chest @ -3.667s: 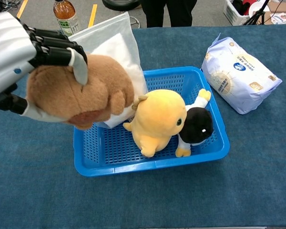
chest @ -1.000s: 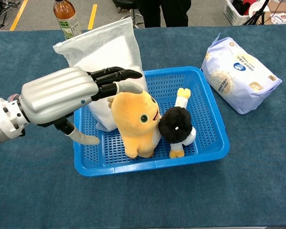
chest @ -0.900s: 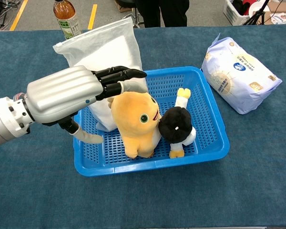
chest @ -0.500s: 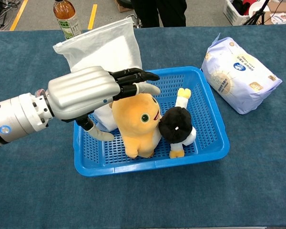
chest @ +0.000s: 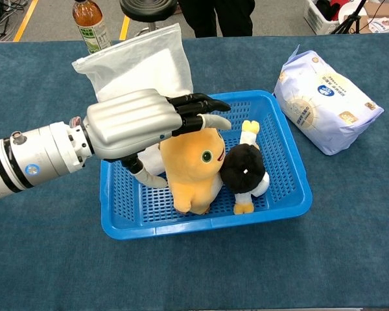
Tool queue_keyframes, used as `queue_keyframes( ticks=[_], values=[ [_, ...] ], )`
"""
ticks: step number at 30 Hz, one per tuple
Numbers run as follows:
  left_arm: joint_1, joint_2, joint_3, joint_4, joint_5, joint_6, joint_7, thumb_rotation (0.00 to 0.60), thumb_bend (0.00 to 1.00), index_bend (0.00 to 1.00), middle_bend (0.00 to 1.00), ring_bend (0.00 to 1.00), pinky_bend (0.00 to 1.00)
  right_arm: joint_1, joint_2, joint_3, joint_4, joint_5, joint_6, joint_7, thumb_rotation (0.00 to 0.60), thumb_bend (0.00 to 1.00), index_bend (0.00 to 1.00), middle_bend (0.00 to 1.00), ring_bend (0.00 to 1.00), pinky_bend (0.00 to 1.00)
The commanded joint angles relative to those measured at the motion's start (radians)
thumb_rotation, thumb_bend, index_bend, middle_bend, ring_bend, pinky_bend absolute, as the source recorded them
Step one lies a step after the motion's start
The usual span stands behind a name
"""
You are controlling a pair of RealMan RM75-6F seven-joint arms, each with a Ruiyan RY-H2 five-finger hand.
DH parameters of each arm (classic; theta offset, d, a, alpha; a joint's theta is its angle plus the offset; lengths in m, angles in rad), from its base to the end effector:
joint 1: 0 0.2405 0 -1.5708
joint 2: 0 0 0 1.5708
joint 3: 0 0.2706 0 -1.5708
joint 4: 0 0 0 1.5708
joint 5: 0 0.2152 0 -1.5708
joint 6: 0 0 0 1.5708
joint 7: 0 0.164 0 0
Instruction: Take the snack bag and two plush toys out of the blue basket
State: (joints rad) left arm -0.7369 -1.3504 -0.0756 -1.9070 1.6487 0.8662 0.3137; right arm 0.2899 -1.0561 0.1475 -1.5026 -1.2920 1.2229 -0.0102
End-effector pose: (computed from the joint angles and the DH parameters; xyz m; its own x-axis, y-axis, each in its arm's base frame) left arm -0.0605 0.2533 -0.0085 0.5612 0.2037 0.8022 0.5154 -0.8444 -0.1461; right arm -0.3379 -0.2948 0.1922 0.5005 -0.0472 0.8644 -0.8641 0.0344 0.5022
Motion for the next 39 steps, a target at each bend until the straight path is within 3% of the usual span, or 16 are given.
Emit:
queue_keyframes(
  ticks=[1,10,20,29,36,39],
  values=[
    [-0.003,0.001,0.009,0.003,-0.018,-0.007,0.055,0.600,0.10,0.14,0.02,0.05,0.35,-0.002,-0.001,0.000,-0.002,0.000,0.001,0.001,0.600,0.00,0.00,0.07,0.16,0.52],
    [-0.005,0.008,0.024,-0.013,-0.056,-0.007,0.150,0.600,0.10,0.24,0.19,0.17,0.37,-0.008,-0.001,-0.003,-0.006,-0.001,0.004,0.000,0.600,0.00,0.00,0.07,0.16,0.52],
    [0.006,-0.029,0.038,0.023,0.015,0.078,0.130,0.600,0.10,0.49,0.54,0.43,0.55,-0.012,-0.006,-0.004,0.000,-0.004,0.006,0.003,0.600,0.00,0.00,0.07,0.16,0.52],
    [0.036,-0.075,0.056,0.087,0.122,0.226,0.010,0.600,0.14,0.69,0.76,0.60,0.71,-0.018,-0.009,-0.006,0.001,-0.004,0.007,0.006,0.600,0.00,0.00,0.07,0.16,0.52],
    [0.095,0.028,0.068,-0.004,0.107,0.297,0.042,0.600,0.15,0.74,0.80,0.62,0.74,-0.023,-0.010,-0.005,0.008,-0.004,0.014,0.012,0.600,0.00,0.00,0.07,0.16,0.52],
    [0.135,0.128,0.083,-0.098,0.050,0.288,0.188,0.600,0.16,0.74,0.81,0.62,0.74,-0.029,-0.010,-0.005,0.006,-0.007,0.024,0.014,0.600,0.00,0.00,0.07,0.16,0.52]
  ],
)
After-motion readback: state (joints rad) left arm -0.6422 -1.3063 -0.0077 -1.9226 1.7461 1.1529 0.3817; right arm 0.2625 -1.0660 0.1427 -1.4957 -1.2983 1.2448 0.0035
